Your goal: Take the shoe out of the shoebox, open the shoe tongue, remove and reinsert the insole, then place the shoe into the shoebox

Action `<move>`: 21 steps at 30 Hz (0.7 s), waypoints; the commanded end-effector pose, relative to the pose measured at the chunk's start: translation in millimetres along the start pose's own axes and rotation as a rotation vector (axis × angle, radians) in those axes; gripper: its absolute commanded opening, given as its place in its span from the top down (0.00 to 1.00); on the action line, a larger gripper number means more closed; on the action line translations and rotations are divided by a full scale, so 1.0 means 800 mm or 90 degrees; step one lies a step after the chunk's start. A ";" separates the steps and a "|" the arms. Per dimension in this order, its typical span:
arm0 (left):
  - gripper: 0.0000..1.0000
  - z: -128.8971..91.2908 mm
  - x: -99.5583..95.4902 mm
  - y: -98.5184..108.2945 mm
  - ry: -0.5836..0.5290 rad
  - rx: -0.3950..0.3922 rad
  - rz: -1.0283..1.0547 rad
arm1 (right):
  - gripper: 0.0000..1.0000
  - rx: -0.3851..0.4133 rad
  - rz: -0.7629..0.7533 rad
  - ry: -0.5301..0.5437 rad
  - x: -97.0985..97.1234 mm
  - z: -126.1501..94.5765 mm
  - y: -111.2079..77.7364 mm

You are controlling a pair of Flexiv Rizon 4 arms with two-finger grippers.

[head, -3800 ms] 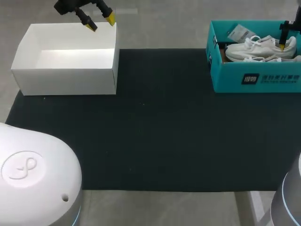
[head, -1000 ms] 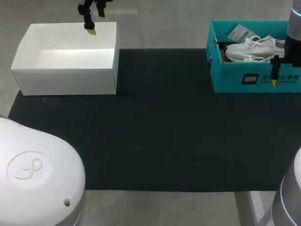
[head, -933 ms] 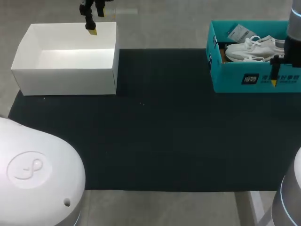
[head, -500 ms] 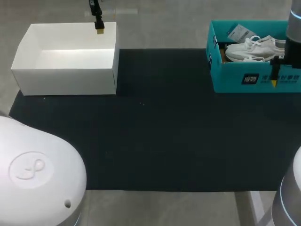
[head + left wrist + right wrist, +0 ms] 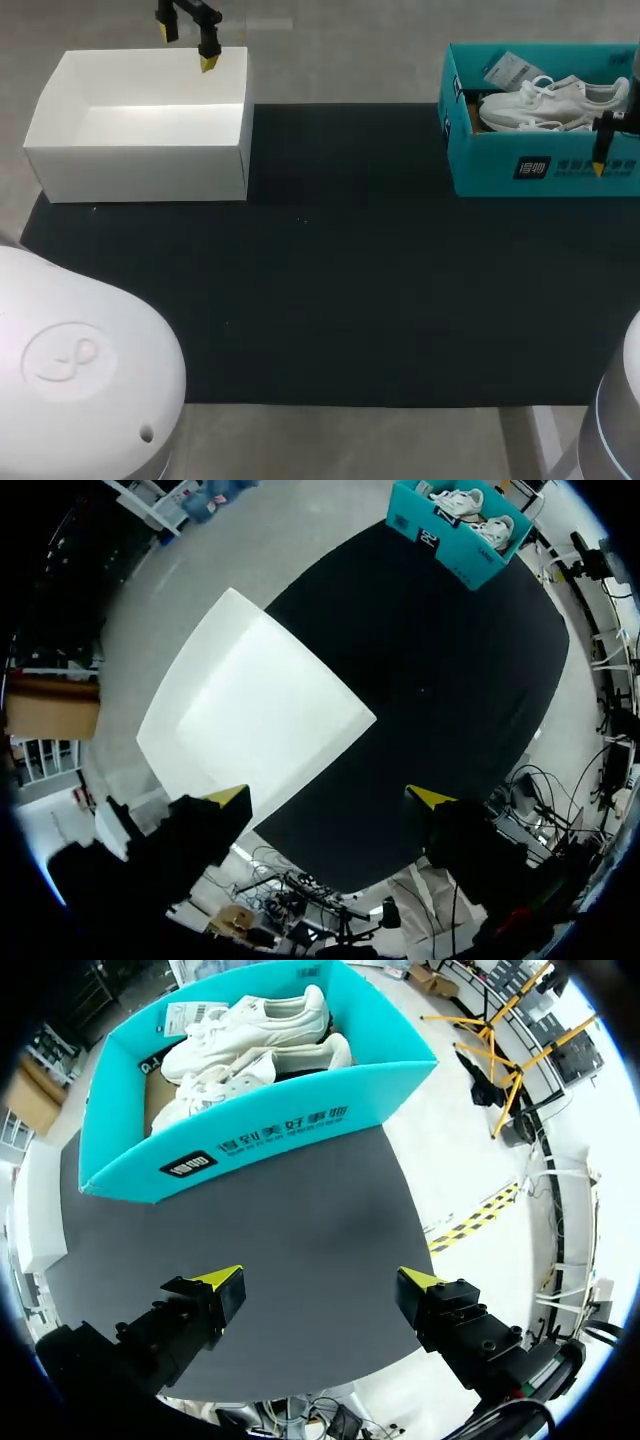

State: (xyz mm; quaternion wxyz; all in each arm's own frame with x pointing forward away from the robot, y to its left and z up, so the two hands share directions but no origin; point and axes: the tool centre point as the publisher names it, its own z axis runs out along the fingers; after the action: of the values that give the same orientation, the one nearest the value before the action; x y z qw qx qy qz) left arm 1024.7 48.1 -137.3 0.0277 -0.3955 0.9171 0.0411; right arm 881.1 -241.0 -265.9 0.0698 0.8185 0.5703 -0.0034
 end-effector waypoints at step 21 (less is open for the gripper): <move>0.00 0.026 0.038 0.052 0.013 -0.061 -0.777 | 0.00 -0.034 -0.004 0.038 -0.038 0.001 -0.010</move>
State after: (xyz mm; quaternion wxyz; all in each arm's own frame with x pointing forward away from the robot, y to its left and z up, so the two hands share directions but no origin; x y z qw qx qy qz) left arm 972.3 58.5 -158.8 0.0280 -0.6952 0.7171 0.0419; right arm 864.7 -266.7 -264.6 0.0741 0.8143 0.5746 0.0344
